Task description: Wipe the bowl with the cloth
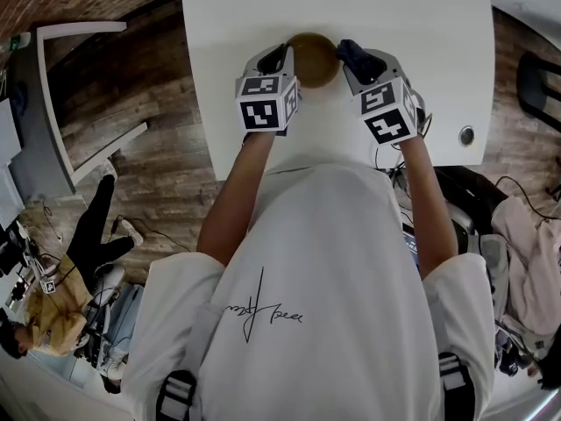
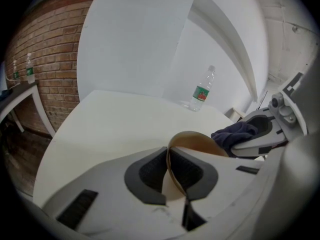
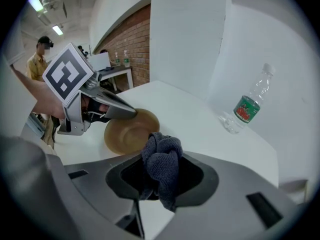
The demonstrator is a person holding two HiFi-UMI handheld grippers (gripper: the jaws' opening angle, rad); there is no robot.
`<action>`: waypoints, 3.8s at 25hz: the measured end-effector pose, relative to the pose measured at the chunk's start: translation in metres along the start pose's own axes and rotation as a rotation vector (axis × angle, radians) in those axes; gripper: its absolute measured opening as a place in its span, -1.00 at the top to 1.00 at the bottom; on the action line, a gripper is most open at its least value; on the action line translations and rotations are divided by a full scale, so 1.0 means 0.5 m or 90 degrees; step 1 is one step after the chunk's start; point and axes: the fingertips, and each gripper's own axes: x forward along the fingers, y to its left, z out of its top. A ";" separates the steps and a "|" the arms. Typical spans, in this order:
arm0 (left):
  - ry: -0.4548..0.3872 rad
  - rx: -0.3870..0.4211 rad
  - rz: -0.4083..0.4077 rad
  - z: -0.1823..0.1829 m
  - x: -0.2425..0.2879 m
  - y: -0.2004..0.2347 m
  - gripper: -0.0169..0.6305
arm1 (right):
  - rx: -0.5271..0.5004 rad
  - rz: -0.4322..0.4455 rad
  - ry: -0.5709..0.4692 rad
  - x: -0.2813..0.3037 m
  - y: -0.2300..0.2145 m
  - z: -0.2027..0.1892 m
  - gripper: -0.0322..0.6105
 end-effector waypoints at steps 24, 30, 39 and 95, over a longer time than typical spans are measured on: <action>-0.008 -0.019 0.010 -0.001 0.004 -0.017 0.87 | 0.007 0.010 0.029 -0.038 0.056 -0.071 0.52; -0.011 -0.016 0.010 0.001 0.008 -0.019 0.87 | 0.007 0.028 0.036 -0.038 0.084 -0.078 0.52; -0.011 -0.016 0.010 -0.002 0.015 -0.013 0.87 | 0.003 0.046 0.038 -0.028 0.114 -0.077 0.52; -0.037 -0.032 -0.041 -0.017 -0.097 -0.033 0.66 | 0.127 0.080 -0.038 -0.104 0.183 -0.065 0.52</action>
